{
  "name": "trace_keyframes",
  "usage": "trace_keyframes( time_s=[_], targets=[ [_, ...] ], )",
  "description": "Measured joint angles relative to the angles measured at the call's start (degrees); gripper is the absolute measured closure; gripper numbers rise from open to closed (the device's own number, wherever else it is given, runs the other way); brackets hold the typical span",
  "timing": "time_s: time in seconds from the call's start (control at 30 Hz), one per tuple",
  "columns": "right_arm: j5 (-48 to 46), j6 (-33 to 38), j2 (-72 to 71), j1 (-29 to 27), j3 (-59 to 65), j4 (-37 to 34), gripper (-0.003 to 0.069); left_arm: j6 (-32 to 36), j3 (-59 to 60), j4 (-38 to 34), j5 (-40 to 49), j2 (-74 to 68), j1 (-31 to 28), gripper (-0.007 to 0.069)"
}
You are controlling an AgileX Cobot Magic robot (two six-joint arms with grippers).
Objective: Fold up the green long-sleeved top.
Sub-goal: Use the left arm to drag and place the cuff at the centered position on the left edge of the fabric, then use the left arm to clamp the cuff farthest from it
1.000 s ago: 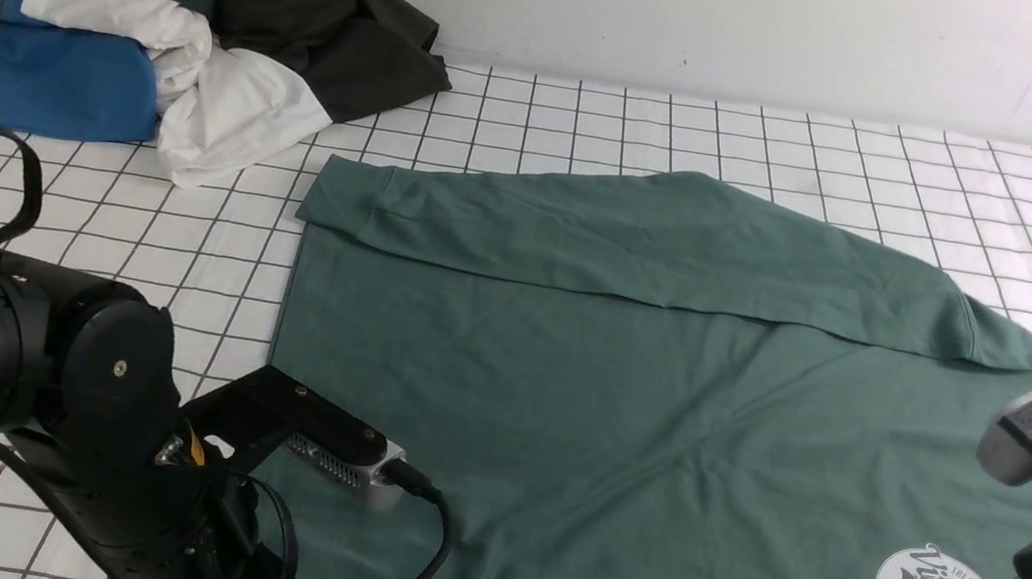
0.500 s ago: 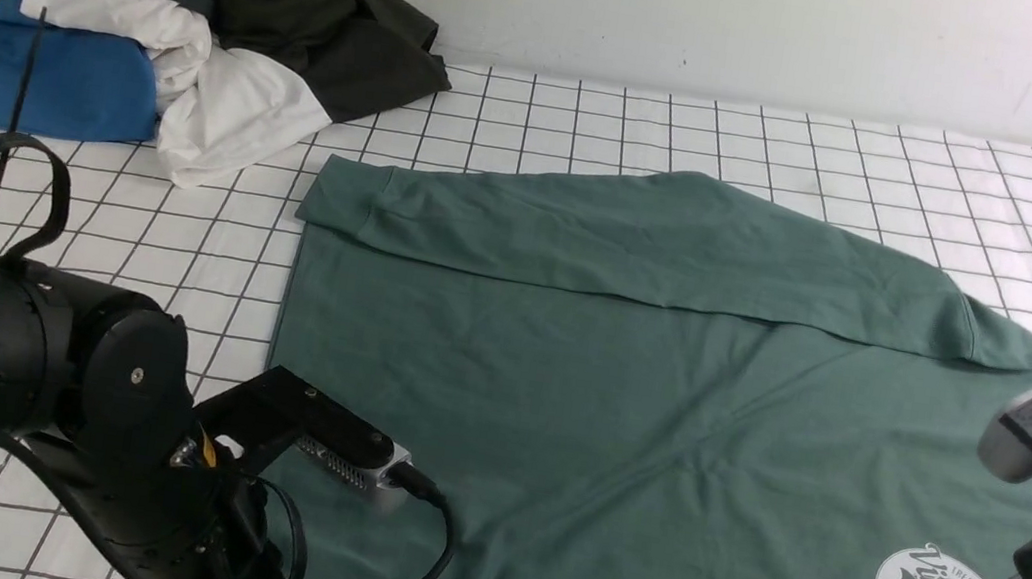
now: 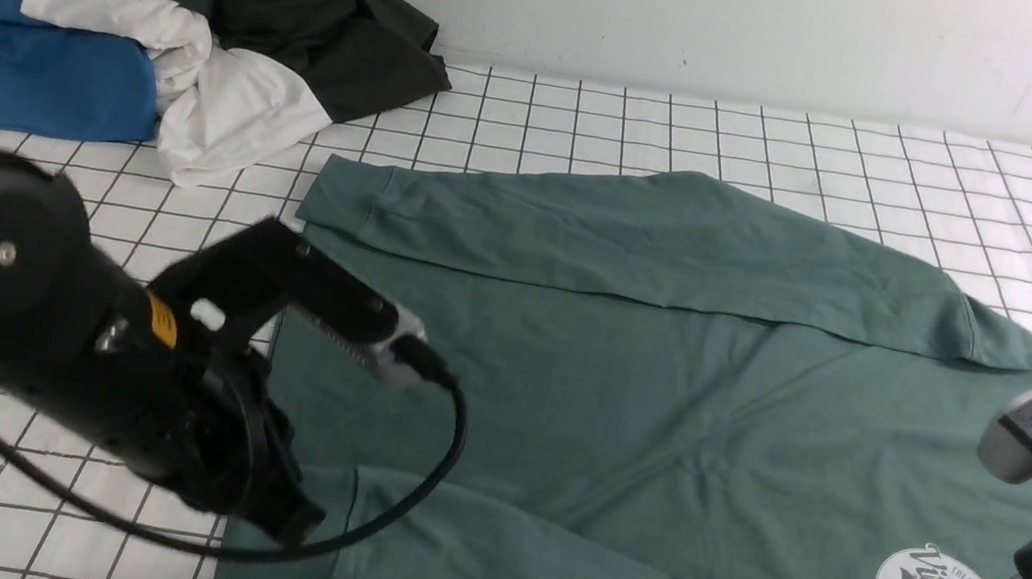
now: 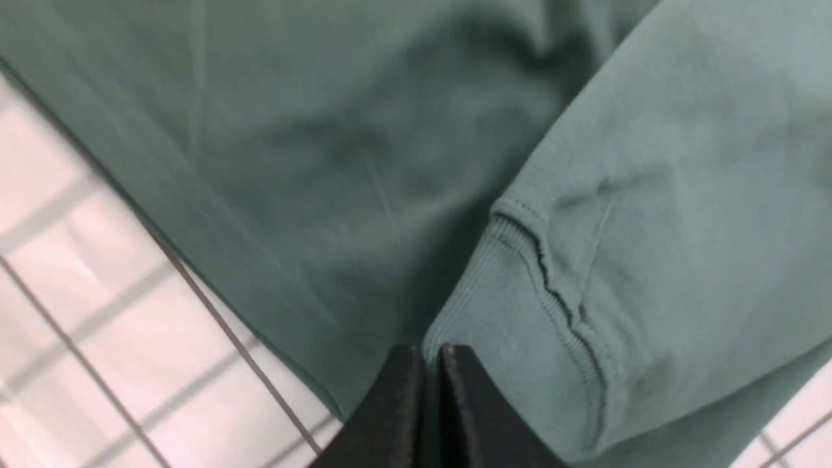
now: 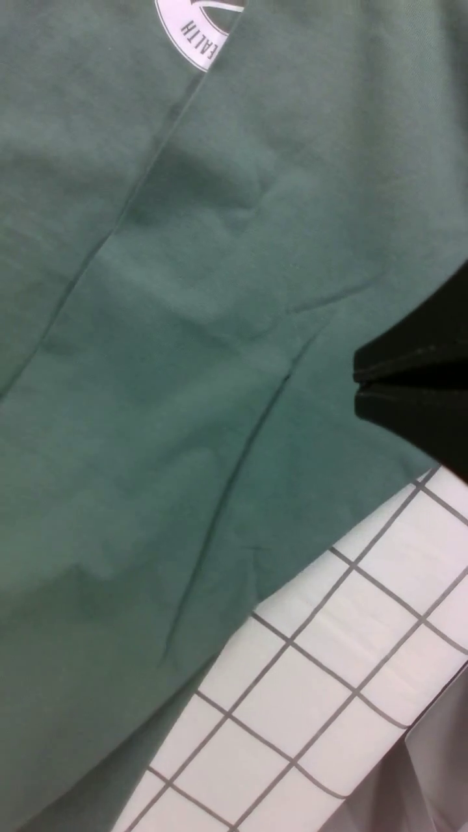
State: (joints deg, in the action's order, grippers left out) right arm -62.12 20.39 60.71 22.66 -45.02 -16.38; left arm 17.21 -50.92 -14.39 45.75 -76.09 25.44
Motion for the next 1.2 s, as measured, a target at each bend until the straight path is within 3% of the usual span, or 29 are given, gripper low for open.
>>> trace_keyframes(
  time_s=[0.37, 0.77, 0.97, 1.07, 1.2],
  targets=[
    [-0.9, -0.1, 0.0, 0.0, 0.0, 0.6, 0.0673, -0.4, -23.7, 1.3, 9.6, -13.7, -6.1, 0.0622],
    [-1.9, -0.1, 0.0, 0.0, 0.0, 0.7, 0.0673, -2.7, -29.9, 2.4, 9.7, -28.7, -9.7, 0.0610],
    [-1.7, -0.1, 0.0, 0.0, 0.0, 0.7, 0.0673, -3.2, -30.2, 4.2, 9.4, -32.6, -9.8, 0.0456],
    [-1.5, -0.1, 0.0, 0.0, 0.0, 0.7, 0.0673, -4.3, -32.8, 6.5, 10.0, -32.6, -10.0, 0.0299],
    [-0.9, -0.5, 0.0, 0.0, 0.0, 0.7, 0.0673, -4.7, -38.4, 7.5, 10.1, -33.2, -12.2, 0.0159]
  ],
)
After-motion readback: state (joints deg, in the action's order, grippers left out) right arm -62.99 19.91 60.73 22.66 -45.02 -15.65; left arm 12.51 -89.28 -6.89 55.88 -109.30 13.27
